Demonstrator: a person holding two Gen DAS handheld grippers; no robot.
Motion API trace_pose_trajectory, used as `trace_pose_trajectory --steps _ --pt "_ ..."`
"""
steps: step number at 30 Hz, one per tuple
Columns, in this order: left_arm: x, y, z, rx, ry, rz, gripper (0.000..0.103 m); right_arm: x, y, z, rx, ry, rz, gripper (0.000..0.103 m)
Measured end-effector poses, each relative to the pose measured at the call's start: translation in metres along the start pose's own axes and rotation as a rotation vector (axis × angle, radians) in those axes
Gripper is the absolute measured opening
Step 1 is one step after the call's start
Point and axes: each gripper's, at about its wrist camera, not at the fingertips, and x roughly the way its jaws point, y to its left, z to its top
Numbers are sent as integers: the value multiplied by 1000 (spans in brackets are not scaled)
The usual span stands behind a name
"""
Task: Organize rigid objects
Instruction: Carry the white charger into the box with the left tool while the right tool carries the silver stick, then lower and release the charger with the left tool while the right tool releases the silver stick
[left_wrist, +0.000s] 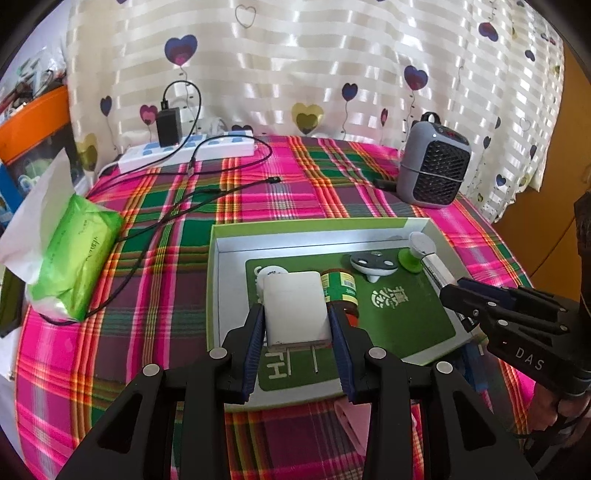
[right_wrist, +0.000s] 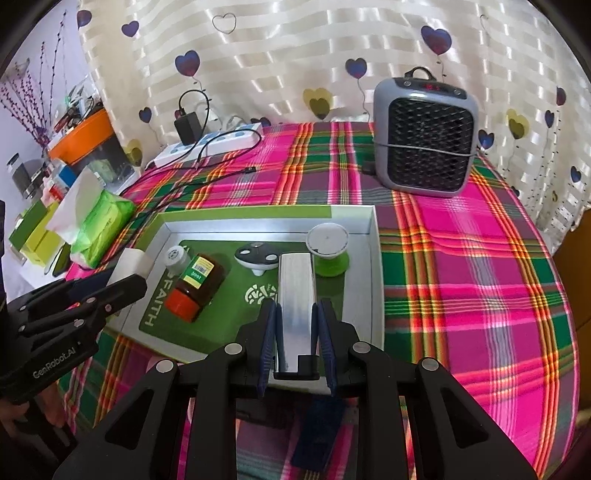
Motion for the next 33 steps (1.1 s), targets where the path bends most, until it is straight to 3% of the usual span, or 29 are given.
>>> trace_pose_trajectory --steps 19,33 --pt "36 4 4 -4 73 -19 32 32 -1 9 -24 46 -18 24" --pt "46 5 9 -6 74 -2 32 43 -4 14 -31 44 -41 24"
